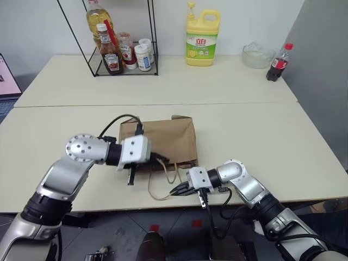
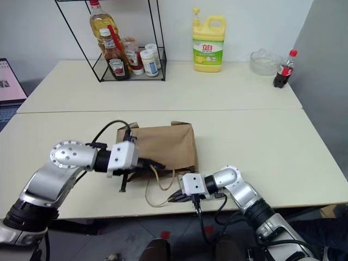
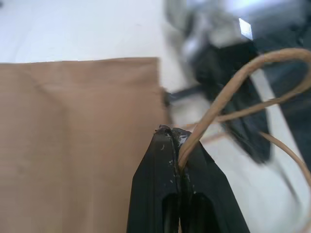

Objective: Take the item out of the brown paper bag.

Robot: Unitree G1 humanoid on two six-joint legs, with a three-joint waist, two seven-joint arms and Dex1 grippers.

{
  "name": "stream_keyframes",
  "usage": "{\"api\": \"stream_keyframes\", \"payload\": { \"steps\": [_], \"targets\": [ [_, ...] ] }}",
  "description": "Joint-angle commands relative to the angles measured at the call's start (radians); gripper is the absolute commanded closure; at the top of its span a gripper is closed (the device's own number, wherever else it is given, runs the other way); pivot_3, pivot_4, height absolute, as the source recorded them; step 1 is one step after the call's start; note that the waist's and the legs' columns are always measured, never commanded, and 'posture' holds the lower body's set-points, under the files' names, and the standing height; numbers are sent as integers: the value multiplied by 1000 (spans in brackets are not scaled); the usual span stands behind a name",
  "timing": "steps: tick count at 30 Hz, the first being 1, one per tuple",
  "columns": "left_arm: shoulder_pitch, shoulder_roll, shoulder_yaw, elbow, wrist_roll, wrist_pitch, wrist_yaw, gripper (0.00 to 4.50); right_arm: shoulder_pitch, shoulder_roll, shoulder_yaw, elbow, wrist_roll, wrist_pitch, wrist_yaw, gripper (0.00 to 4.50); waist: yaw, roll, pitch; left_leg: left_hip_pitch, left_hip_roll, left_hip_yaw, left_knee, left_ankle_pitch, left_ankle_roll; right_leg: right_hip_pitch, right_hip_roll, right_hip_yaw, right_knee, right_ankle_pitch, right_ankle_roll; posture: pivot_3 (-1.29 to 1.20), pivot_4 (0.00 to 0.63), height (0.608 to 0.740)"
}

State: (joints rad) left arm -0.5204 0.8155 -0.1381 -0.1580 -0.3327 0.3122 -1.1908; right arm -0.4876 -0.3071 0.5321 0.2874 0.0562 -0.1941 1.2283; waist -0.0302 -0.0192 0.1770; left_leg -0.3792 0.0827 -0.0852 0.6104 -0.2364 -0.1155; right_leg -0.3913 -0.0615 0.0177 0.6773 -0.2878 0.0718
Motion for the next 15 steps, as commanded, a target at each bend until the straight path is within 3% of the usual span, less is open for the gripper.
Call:
{"api": "stream_keyframes", "payload": {
  "steps": [1, 7, 15],
  "targets": [
    [-111, -24, 61, 39, -52, 155, 66, 4500, 20, -3, 12, 19, -30, -11, -5, 4472, -2, 0, 0, 0, 0, 0, 0, 0, 0, 0, 0, 0, 0, 0, 0, 0, 150, 740],
    [-411, -106, 102, 258, -67, 373, 190, 4500, 24, -4, 18, 46, -45, -29, -10, 4472, -2, -1, 0, 1, 0, -2, 0, 0, 0, 2, 0, -1, -1, 0, 0, 0, 150, 740],
    [-551, -156, 125, 454, -18, 383, 300, 4500, 18, -8, 10, 63, -51, -37, -22, 4472, -4, -1, 0, 1, -1, -3, 0, 1, -1, 2, 0, -1, -2, 0, 0, 0, 150, 740]
  ]
}}
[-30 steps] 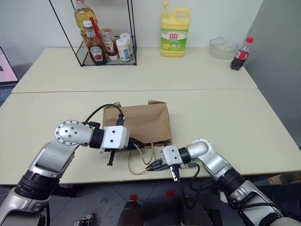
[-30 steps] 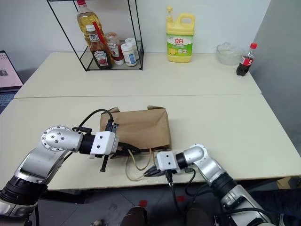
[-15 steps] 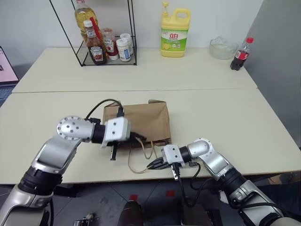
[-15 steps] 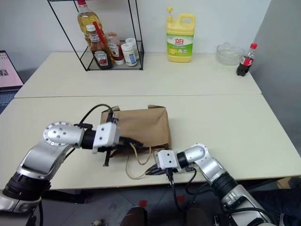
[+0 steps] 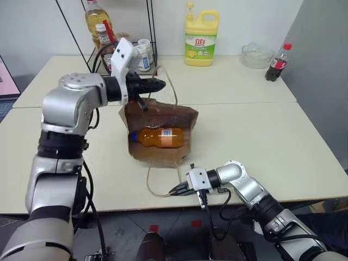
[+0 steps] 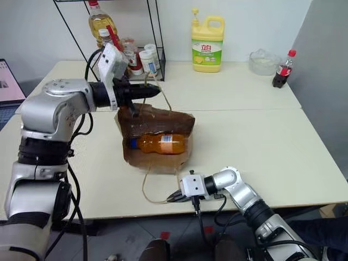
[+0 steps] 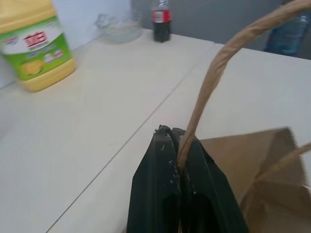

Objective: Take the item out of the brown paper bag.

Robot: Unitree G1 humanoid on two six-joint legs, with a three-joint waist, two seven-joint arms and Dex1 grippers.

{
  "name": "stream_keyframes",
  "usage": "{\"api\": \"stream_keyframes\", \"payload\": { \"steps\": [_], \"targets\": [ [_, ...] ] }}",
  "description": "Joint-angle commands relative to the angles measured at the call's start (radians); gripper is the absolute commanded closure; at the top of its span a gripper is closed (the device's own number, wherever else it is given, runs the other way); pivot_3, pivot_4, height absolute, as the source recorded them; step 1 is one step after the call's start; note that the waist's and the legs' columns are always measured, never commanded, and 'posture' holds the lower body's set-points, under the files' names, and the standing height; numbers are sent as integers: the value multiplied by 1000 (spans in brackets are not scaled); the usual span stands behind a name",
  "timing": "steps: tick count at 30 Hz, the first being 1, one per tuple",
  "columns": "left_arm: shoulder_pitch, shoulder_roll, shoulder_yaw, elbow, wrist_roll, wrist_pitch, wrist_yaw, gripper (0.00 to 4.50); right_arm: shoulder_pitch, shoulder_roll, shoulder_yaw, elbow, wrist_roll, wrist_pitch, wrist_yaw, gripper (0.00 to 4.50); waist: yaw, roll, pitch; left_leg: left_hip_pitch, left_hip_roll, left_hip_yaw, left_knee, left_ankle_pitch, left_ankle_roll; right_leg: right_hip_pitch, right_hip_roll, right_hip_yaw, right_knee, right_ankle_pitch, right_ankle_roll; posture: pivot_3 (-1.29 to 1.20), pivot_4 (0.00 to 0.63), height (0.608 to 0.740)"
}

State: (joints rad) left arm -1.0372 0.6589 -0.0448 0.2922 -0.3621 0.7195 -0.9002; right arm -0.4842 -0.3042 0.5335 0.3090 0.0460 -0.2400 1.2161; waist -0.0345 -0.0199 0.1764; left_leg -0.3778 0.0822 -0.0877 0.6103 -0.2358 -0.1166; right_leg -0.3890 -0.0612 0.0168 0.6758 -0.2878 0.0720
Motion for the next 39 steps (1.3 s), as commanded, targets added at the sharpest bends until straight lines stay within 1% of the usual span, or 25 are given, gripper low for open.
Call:
{"api": "stream_keyframes", "payload": {
  "steps": [1, 7, 8, 9, 18, 20, 23, 28, 30, 33, 36, 39],
  "targets": [
    [-33, -1, 31, 3, 11, -26, 7, 4500, 11, -12, 4, 43, -41, 11, -14, 4472, 0, 0, 0, 0, 0, 0, 0, 1, -1, 0, 0, 0, 0, 0, 0, 0, 150, 740],
    [-27, -12, 42, -19, -4, -7, 6, 4500, -6, -31, -37, 13, -13, 50, -32, 4472, 2, 0, 0, 0, 0, 0, 0, 2, -3, 0, 0, 0, 0, 0, 0, 0, 150, 740],
    [-26, -13, 45, -23, -7, -1, 5, 4500, -6, -36, -47, -6, -1, 69, -29, 4107, 3, 0, 0, -1, 0, 0, 0, 2, -3, 0, 0, 0, 0, 0, 0, 0, 150, 740],
    [-23, -13, 45, -27, -7, -1, 4, 4500, -6, -44, -59, -34, 16, 97, -23, 3944, 4, 0, 0, -1, 0, 0, 0, 2, -3, 0, 0, 0, 0, 0, 0, 0, 150, 740],
    [-6, -16, 52, -58, -17, 15, -11, 4500, 24, -149, -172, -335, 128, 318, -28, 743, 2, 0, 3, -3, 0, 0, 0, 2, -3, -1, 0, 0, -2, 0, 0, 0, 150, 740],
    [-4, -17, 52, -61, -20, 15, -16, 4500, 29, -185, -217, -410, 162, 380, -35, 43, 3, 0, 3, -3, 0, 0, 0, 2, -3, -1, 0, 0, -2, 0, 1, 0, 150, 740],
    [-1, -19, 53, -62, -24, 14, -19, 4500, 21, -224, -266, -472, 195, 439, -49, 43, 4, -1, 4, -4, 0, 0, 0, 2, -3, -1, 0, 0, -3, 0, 1, 0, 150, 740],
    [1, -19, 51, -62, -34, 14, -20, 4500, -12, -255, -324, -499, 225, 503, -73, 43, 3, -1, 4, -4, 0, 0, 0, 2, -3, -1, 0, 0, -3, 0, 1, 0, 150, 740],
    [1, -19, 51, -62, -35, 14, -20, 4500, -43, -242, -364, -507, 272, 581, -109, 43, 3, -1, 5, -4, 0, 0, 0, 2, -3, -1, 0, 0, -3, 0, 1, 0, 150, 740],
    [1, -19, 51, -62, -37, 11, -20, 4500, -100, -194, -413, -534, 371, 730, -180, 43, 3, -1, 5, -4, 0, 0, 0, 2, -3, -1, 0, 0, -2, 0, 1, 0, 150, 740],
    [-2, -21, 50, -56, -36, 6, -19, 4500, -150, -120, -453, -574, 492, 886, -263, 584, 2, -1, 5, -4, 0, 0, 0, 2, -3, -1, 0, 0, -2, 0, 0, 0, 150, 740],
    [-9, -21, 50, -44, -33, 0, -20, 4500, -191, -32, -473, -583, 568, 986, -355, 1622, 2, 0, 5, -4, 0, -1, -1, 2, -3, -1, 0, 0, -3, 0, 0, 0, 150, 740]
  ]
}}
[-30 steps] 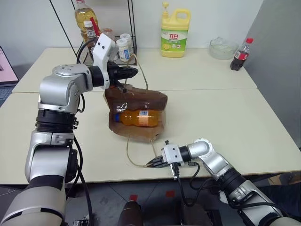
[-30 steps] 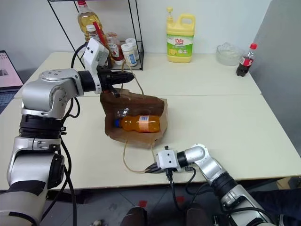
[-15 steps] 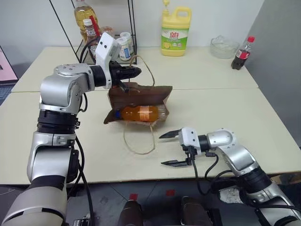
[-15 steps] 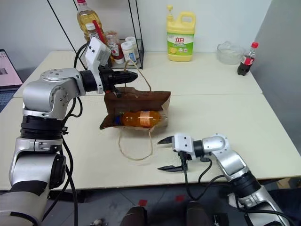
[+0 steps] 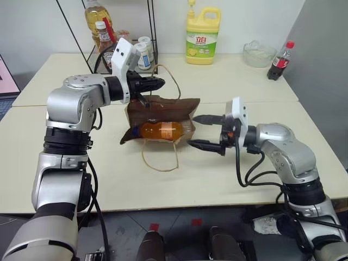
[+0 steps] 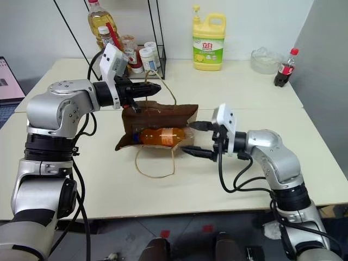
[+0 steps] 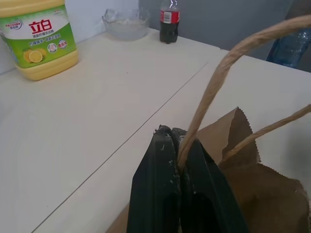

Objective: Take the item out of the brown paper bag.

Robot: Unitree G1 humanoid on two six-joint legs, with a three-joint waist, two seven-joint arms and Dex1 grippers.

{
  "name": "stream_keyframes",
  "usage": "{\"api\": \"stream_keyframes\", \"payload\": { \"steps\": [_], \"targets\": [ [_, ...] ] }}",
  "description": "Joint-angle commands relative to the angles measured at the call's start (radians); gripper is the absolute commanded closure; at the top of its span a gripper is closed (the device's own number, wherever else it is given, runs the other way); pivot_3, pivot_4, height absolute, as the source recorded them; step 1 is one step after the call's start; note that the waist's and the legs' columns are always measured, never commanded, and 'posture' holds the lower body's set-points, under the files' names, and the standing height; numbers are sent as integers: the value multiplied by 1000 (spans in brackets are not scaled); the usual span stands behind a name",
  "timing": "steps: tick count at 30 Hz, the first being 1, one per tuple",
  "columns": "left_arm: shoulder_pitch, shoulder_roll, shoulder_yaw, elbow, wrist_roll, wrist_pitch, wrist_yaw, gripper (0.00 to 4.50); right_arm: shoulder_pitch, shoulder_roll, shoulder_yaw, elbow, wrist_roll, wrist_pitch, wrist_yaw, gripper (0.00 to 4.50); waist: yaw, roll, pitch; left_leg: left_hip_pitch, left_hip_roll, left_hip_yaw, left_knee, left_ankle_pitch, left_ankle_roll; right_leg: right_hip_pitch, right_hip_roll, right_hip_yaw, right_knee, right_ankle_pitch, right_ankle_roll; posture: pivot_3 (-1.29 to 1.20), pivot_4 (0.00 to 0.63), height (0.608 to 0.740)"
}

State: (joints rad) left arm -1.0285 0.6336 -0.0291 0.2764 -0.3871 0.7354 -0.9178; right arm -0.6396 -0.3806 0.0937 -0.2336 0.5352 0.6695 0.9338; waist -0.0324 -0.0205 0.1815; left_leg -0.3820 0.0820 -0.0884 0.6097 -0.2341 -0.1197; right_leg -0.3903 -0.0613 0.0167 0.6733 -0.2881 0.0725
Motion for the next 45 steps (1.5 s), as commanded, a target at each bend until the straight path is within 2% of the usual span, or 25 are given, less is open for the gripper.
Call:
{"api": "stream_keyframes", "payload": {
  "steps": [1, 8, 17, 23, 29, 33, 36, 44, 45],
  "targets": [
    [-20, 5, 34, -25, -6, -18, -2, 4500, -47, 69, -37, -37, 96, 98, -97, 2013, 1, 0, 0, 0, 0, 0, 0, 0, 0, 0, 0, 0, 0, 0, 0, 0, 150, 740],
    [-26, 7, 35, -11, -1, -27, -3, 4500, -103, 220, -27, 38, 157, 161, -200, 4493, 0, 0, 0, -1, 0, 0, 0, 0, 0, -1, 0, 0, 1, 0, 0, 0, 150, 740],
    [-17, 12, 37, -23, 0, -27, 0, 4500, -190, 322, 73, 319, 25, -43, -119, 4493, -2, 1, 1, -3, 0, 0, 0, -2, 3, -5, 0, 1, 2, 0, 0, 0, 150, 740],
    [-2, 13, 39, -45, -6, -21, 3, 4500, -290, 395, 75, 554, -48, -176, -78, 4493, -5, 1, 1, -4, 0, 0, 0, -2, 3, -6, 0, 1, 3, 0, 0, 0, 150, 740],
    [9, 4, 42, -63, -9, -16, 10, 4500, -332, 419, 84, 712, -124, -271, -59, 4493, -6, 1, 1, -4, 0, 0, 0, 0, 0, -7, 0, 1, 4, 0, 0, 0, 150, 740],
    [16, 0, 42, -64, -8, -21, 11, 4500, -350, 356, 167, 798, -306, -362, -108, 4493, -6, 1, 1, -5, 0, 0, 0, 0, 0, -7, 0, 1, 4, 0, 0, 0, 150, 740],
    [18, -4, 43, -67, -9, -21, 12, 4500, -355, 331, 177, 808, -365, -366, -144, 4493, -6, 1, 1, -7, 0, 0, 0, 0, 0, -9, 0, 1, 4, 0, 0, 0, 150, 740],
    [4, -28, 36, -38, 2, -46, 7, 4500, -320, 199, 355, 674, -607, -397, -108, 4493, -10, 1, 1, -12, 0, 0, 1, 0, 0, -15, 0, 1, 5, 0, 0, 0, 150, 740],
    [1, -30, 36, -34, 3, -48, 6, 4500, -312, 188, 371, 661, -623, -401, -96, 4328, -11, 1, 1, -12, 0, 0, 1, 0, 0, -15, 0, 1, 5, 0, 0, 0, 150, 740]
  ]
}}
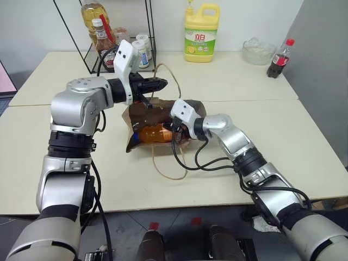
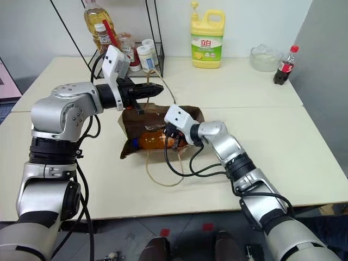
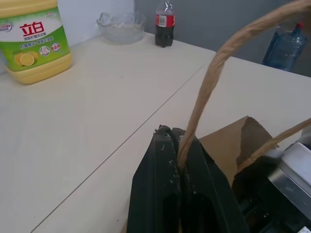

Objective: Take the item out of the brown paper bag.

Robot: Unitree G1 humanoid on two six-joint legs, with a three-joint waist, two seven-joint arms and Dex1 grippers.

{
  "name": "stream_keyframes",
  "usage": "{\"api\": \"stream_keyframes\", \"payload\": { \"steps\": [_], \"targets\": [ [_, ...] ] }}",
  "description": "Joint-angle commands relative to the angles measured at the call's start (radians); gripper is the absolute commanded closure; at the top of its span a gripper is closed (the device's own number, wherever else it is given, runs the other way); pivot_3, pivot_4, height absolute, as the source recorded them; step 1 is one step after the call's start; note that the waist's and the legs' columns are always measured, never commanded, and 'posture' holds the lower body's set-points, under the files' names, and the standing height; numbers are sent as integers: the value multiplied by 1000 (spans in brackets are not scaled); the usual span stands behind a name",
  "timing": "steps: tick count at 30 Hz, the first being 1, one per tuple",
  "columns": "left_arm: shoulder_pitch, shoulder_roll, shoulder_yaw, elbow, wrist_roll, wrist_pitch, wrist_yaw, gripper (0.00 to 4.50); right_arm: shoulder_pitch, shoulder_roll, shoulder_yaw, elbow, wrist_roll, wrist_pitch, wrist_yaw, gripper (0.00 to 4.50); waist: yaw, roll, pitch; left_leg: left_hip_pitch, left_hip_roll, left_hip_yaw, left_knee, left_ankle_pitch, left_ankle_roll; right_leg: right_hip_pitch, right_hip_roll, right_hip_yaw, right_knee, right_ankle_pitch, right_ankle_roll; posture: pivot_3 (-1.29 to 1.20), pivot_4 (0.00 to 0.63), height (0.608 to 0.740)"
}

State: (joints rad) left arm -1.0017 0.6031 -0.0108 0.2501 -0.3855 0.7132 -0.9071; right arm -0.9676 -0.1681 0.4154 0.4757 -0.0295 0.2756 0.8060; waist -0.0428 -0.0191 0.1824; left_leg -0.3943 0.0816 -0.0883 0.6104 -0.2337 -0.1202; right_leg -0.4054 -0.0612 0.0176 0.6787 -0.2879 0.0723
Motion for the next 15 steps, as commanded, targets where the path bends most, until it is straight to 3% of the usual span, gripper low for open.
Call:
{"api": "stream_keyframes", "payload": {
  "steps": [1, 2, 13, 15],
  "targets": [
    [-28, -1, 17, -5, 2, -28, -5, 4500, 23, -32, 61, -57, -71, -11, 39, 4141, 0, 0, 0, 0, 0, 0, 0, 0, 0, 0, 0, 0, 0, 0, 0, 0, 150, 740],
    [-28, -1, 17, -6, 2, -28, -5, 4500, 29, -39, 71, -62, -84, -14, 44, 3955, 0, 0, 0, 0, 0, 0, 0, 0, 0, 0, 0, 0, 0, 0, 0, 0, 150, 740],
    [-11, 4, 24, -32, -3, -19, -3, 4500, -10, -55, 155, 43, -262, -177, -5, 70, 1, 0, 0, 0, 0, 0, 0, 0, 0, 0, 0, 0, 0, 0, 0, 0, 150, 740],
    [-7, 4, 25, -39, -4, -16, -1, 4500, -34, -45, 177, 111, -310, -234, -42, 27, 1, 0, 0, 0, 0, 0, 0, 0, 0, 0, 0, 0, 0, 0, 0, 0, 150, 740]
  ]
}}
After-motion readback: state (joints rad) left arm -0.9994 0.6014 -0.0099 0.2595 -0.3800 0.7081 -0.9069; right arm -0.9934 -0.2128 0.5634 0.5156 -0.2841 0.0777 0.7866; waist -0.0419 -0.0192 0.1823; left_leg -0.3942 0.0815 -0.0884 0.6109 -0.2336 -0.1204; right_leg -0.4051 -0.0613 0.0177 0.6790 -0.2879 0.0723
